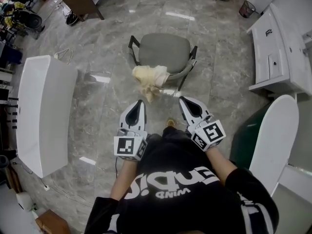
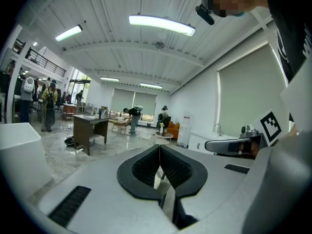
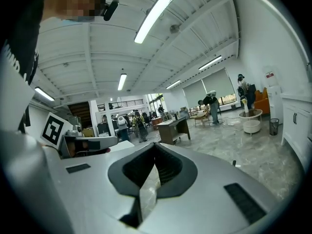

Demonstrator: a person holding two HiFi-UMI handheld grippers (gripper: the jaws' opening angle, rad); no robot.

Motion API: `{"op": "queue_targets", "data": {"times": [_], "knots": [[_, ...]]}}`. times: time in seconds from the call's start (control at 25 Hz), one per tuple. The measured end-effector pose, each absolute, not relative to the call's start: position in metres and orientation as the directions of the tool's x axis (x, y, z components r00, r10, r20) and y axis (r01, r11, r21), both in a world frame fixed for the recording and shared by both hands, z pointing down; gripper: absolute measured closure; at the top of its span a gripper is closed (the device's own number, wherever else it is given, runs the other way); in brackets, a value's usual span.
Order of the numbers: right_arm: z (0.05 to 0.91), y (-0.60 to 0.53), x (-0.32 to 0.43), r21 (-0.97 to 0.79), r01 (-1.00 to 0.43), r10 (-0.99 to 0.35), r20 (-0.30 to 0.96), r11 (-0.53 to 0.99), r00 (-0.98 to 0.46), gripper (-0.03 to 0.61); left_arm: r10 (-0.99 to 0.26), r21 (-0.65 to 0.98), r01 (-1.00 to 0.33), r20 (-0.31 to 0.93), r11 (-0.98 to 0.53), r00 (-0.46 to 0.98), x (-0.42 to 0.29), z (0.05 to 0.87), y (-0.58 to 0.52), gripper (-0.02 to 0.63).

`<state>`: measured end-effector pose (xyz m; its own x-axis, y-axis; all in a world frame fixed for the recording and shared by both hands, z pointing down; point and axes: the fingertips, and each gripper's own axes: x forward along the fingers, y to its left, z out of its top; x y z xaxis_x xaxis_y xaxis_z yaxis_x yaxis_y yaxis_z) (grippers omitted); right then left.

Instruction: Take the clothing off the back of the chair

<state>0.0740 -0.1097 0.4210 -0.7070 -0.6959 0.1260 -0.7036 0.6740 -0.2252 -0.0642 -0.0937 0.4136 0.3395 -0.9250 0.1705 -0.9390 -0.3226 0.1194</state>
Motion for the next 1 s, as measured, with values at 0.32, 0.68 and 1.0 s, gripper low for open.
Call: {"op": "queue_targets", "data": {"times": [0.32, 0.68, 1.0], "knots": [[0.423, -0.143, 0.061, -0.232, -0.716, -0.705, 0.14, 0.659, -0.695, 0.565, -0.909, 0.134, -0.92, 0.156, -0.368, 0.386, -0.079, 0.407, -0.122, 0.594], [0.422, -0.164, 0.048, -0.223, -0.719, -0.71, 0.133, 0.658, -0.691, 0.565, -0.914, 0.069, -0.925, 0.14, -0.374, 0.38, -0.085, 0.416, -0.155, 0.174], [0.428, -0.172, 0.051, -0.235, -0.737, -0.727, 0.148, 0.633, -0.671, 0.565, -0.874, 0.126, -0.9, 0.214, -0.417, 0.435, -0.078, 0.446, -0.173, 0.152]]}}
